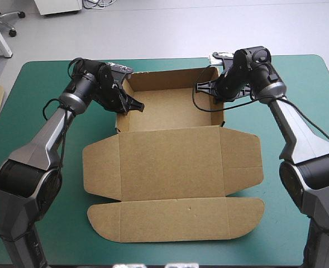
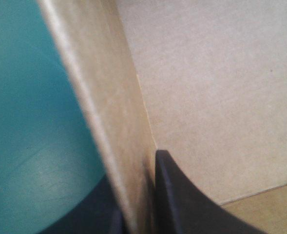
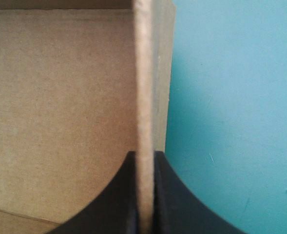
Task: Fold the box
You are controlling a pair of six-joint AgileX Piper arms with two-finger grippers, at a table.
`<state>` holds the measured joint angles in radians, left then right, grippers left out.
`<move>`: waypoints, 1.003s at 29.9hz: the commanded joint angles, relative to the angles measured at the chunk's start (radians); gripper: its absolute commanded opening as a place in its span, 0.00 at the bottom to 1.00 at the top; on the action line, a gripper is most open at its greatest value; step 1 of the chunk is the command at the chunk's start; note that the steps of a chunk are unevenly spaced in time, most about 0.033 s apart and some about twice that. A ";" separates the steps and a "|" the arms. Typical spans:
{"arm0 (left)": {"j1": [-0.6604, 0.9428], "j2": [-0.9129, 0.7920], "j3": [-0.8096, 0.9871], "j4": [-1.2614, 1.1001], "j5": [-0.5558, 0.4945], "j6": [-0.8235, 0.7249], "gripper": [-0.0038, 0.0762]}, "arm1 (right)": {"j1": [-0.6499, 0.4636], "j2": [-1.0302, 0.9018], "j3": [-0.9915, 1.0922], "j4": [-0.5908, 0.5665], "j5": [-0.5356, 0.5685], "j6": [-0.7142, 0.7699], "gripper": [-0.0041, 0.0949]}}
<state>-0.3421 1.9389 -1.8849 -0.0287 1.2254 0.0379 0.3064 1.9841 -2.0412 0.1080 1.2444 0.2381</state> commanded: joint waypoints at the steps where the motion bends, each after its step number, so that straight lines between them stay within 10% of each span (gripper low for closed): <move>1: 0.004 -0.048 -0.031 0.045 0.036 -0.005 0.04 | -0.003 -0.059 -0.036 -0.009 0.002 -0.026 0.03; 30: 0.015 0.073 -0.031 0.121 -0.023 -0.106 0.03 | 0.031 0.072 -0.030 -0.079 0.004 -0.072 0.03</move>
<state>-0.3336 2.0447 -1.8878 0.0165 1.2139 -0.0862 0.3405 2.1060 -2.0412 0.0746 1.2188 0.2161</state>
